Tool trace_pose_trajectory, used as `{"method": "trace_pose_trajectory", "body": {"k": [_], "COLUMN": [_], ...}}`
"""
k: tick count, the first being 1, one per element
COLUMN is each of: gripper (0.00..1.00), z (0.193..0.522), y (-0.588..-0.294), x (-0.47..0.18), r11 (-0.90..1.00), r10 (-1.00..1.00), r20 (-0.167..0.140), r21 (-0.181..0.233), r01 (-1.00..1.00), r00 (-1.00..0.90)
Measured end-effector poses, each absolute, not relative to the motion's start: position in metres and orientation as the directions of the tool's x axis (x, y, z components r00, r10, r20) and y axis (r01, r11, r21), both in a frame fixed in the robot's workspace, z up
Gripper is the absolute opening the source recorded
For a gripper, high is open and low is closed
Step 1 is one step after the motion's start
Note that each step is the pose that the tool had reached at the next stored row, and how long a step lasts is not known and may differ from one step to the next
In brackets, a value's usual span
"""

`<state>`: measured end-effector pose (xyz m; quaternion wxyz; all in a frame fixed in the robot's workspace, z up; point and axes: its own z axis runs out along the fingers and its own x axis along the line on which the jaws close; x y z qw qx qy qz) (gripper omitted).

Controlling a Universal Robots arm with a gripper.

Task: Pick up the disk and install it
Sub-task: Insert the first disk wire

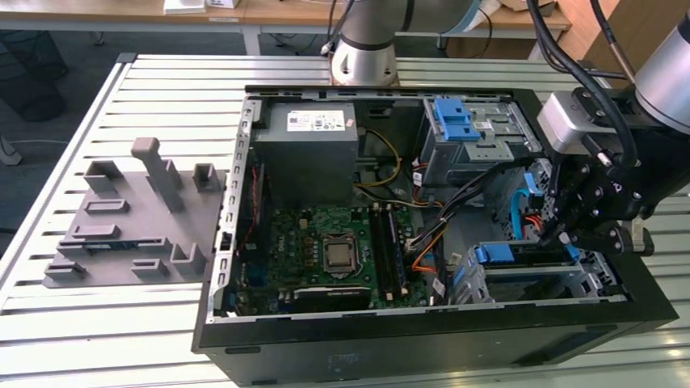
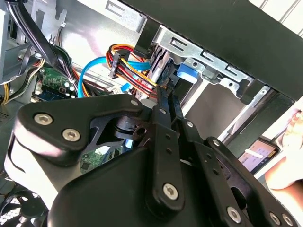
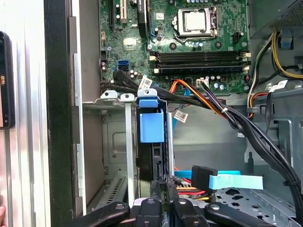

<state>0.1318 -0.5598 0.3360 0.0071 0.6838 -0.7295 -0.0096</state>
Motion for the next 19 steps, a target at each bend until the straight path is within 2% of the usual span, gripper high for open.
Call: {"method": "trace_pose_trajectory", "body": {"k": [19], "gripper": [0.16], "z": [0.3305], "y": [-0.5598], "x": [0.1318], "r11": [0.064], "r10": [-0.998], "r20": [-0.003], "r21": [0.024], "r01": [-0.998], "r00": [-0.065]}}
